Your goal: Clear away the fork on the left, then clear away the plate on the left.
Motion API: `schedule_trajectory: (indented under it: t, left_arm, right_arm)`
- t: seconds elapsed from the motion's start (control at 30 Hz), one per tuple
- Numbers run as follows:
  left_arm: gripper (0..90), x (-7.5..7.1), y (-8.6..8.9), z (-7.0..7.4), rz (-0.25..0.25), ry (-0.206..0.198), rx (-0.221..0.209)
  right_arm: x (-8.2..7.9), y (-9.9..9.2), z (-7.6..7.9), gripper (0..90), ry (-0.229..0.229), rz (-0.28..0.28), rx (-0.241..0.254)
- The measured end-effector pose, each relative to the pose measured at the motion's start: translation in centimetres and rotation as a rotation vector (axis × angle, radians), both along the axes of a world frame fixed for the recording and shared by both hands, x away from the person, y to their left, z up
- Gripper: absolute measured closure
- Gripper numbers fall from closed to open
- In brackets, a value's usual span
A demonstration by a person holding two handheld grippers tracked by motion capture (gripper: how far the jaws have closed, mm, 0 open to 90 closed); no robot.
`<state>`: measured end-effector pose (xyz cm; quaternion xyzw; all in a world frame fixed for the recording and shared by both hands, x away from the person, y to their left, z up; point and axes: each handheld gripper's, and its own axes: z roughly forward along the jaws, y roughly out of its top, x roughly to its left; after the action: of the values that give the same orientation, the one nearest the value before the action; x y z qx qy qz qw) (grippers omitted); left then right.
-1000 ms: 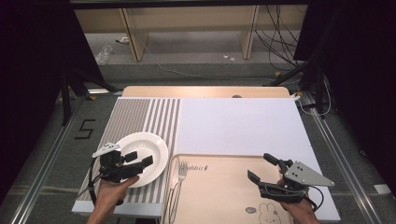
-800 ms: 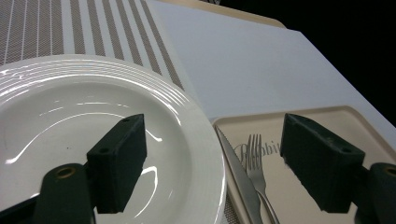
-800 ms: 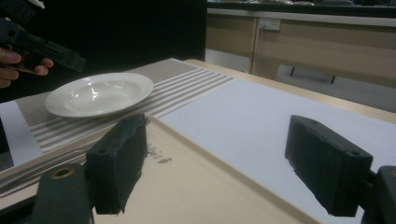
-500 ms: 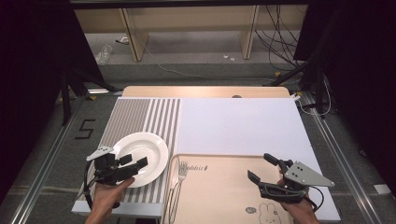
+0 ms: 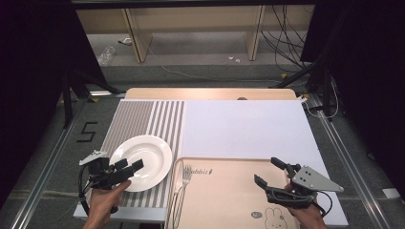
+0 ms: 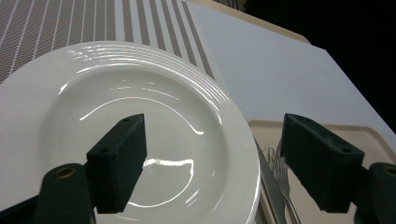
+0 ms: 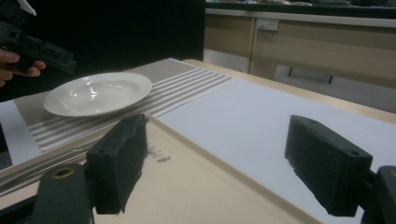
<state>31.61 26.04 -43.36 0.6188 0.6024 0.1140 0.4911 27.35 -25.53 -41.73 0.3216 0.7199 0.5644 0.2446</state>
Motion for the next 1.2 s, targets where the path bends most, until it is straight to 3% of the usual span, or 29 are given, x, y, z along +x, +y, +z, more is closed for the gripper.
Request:
schedule_trajectory:
  t: [0.13, 0.67, 0.8, 1.0, 1.2]
  left_arm:
    - [22.6, -0.2, 0.5, -0.1, 0.022, 0.010, 0.000]
    - [22.5, -0.2, 2.9, -1.0, 0.132, 0.078, -0.094]
    - [22.5, -0.3, 3.3, -1.0, 0.160, 0.076, -0.080]
    - [21.3, -0.4, 4.3, -1.1, 0.196, 0.094, -0.132]
    - [18.6, -0.3, 5.1, -1.4, 0.245, 0.139, -0.149]
  right_arm:
    - [0.0, 0.1, 0.0, 21.9, 0.002, 0.004, -0.007]
    - [0.2, 0.5, -0.1, 21.8, 0.009, 0.015, -0.009]
    - [0.3, 0.7, -0.1, 21.8, 0.005, 0.018, -0.012]
    - [0.1, 0.5, 0.1, 21.8, -0.001, 0.008, -0.010]
    - [0.0, 0.4, 0.2, 21.8, -0.007, 0.007, -0.013]
